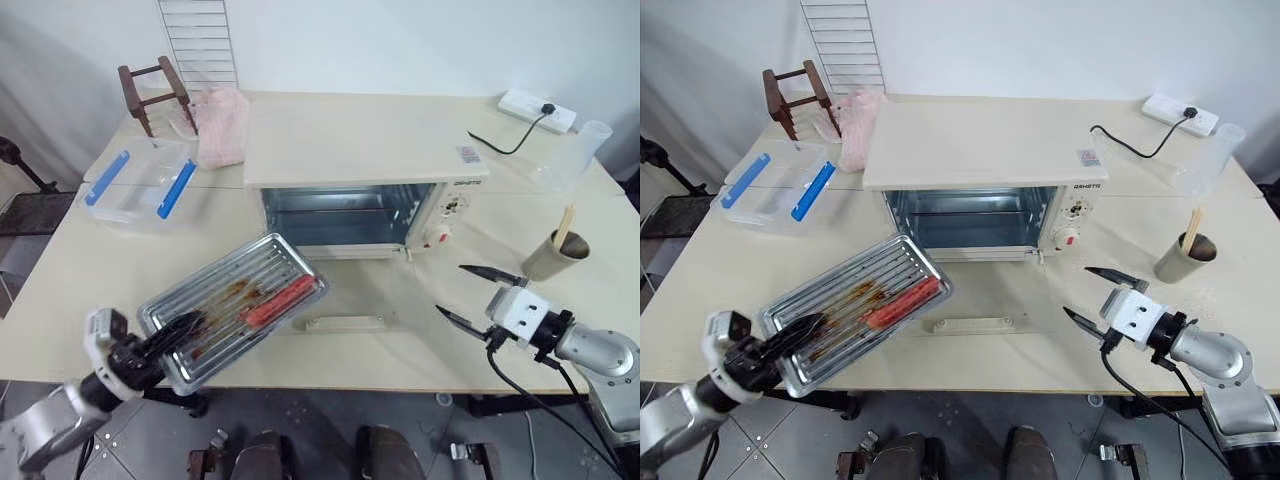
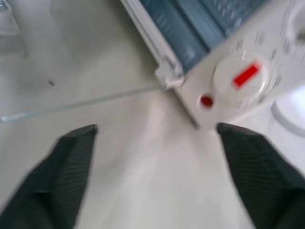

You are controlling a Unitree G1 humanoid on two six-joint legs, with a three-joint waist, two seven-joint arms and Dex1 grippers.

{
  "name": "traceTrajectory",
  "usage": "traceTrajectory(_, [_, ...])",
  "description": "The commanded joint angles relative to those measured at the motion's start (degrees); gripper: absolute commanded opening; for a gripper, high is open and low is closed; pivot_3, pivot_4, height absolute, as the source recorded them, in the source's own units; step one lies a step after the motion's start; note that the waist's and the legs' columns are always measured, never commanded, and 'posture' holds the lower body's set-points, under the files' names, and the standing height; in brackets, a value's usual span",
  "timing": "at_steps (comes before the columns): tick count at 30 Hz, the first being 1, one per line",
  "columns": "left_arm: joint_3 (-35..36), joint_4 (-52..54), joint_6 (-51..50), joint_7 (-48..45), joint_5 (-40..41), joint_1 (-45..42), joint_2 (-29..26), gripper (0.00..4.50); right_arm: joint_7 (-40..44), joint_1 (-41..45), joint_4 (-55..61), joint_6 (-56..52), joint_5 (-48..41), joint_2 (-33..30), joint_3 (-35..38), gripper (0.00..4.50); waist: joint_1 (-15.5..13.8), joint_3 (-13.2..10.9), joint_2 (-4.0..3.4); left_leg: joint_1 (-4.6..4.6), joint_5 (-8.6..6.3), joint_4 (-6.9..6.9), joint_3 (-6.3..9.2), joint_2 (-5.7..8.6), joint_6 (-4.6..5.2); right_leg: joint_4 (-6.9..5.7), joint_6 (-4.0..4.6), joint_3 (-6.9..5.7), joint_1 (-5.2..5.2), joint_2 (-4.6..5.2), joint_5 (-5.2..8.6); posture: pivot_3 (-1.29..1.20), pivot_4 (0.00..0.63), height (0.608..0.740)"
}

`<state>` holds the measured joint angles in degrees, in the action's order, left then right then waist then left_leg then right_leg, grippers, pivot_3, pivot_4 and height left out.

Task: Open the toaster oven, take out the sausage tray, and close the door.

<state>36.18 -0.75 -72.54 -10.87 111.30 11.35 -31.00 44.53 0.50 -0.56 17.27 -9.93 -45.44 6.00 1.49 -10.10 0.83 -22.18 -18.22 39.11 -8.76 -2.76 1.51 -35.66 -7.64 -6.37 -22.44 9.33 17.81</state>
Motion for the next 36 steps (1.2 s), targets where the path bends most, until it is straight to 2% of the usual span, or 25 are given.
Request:
traceTrajectory(1, [5.3, 4.4, 4.1, 0.3, 1.7, 2.5, 3.8, 0.00, 3.1, 1.7, -1.5, -1.7, -3.3, 0.9, 0.1, 2.86, 0.1, 0.0, -0.01, 0.00, 0.00, 0.00, 0.01, -0.02, 0.00, 0.02, 0.01, 0.00, 0.00, -0.01, 0.00, 0.00, 0.150, 0.740])
traceTrajectory(6, [8.4, 13.2, 10.6, 1.1, 1.7, 10.1, 15.2, 0.00, 10.7, 4.9, -5.7, -6.9, -6.6, 2.0, -3.1, 1.15, 0.4, 0.0, -0.01, 0.00, 0.00, 0.00, -0.04, -0.03, 0.00, 0.07, 0.05, 0.05, 0.00, 0.03, 0.03, 0.00, 0.150, 0.740])
traceTrajectory(9, [7.2, 16.6, 12.3, 1.3, 1.7, 13.3, 18.0, 0.00, 14.0, 6.8, -7.9, -8.4, -6.9, 2.2, -4.2, 0.07, 0.2, 0.0, 0.00, 0.01, 0.00, 0.00, -0.05, -0.06, 0.01, 0.07, 0.21, 0.03, 0.00, 0.02, 0.11, 0.00, 0.150, 0.740])
traceTrajectory(18, [7.9, 19.2, 16.6, 0.7, 1.7, 15.7, 19.2, 0.00, 18.2, 11.8, -13.3, -8.5, -5.7, 3.0, -4.8, 0.03, 0.1, 0.0, -0.04, -0.02, -0.07, 0.01, -0.02, 0.03, 0.10, 0.12, 0.31, -0.12, 0.02, 0.10, 0.16, 0.00, 0.150, 0.740])
traceTrajectory(25, [10.8, 19.8, 22.3, 4.3, 1.7, 14.8, 25.0, 0.00, 18.6, 12.1, -14.2, -9.0, -5.2, 3.9, -5.4, 0.03, 0.1, 0.0, -0.04, -0.03, -0.08, 0.01, -0.02, 0.01, 0.11, 0.15, 0.31, -0.18, 0.04, 0.10, 0.17, 0.00, 0.150, 0.740])
traceTrajectory(29, [13.9, 19.9, 26.7, 8.6, 1.7, 9.8, 27.9, 0.00, 19.5, 12.2, -15.1, -9.4, -5.3, 4.3, -5.9, 0.03, 0.1, 0.0, 0.00, -0.02, -0.08, 0.01, -0.02, 0.00, 0.11, 0.16, 0.31, -0.20, 0.06, 0.09, 0.16, 0.00, 0.150, 0.740])
traceTrajectory(36, [16.7, 18.1, 30.3, 17.6, 1.7, -0.1, 29.0, 0.00, 23.6, 13.8, -15.5, -15.8, -8.4, 5.7, -6.7, 0.03, 0.1, 0.1, 0.09, 0.00, -0.08, 0.01, 0.03, -0.01, 0.12, 0.15, 0.29, -0.28, 0.12, 0.07, 0.15, 0.00, 0.150, 0.740])
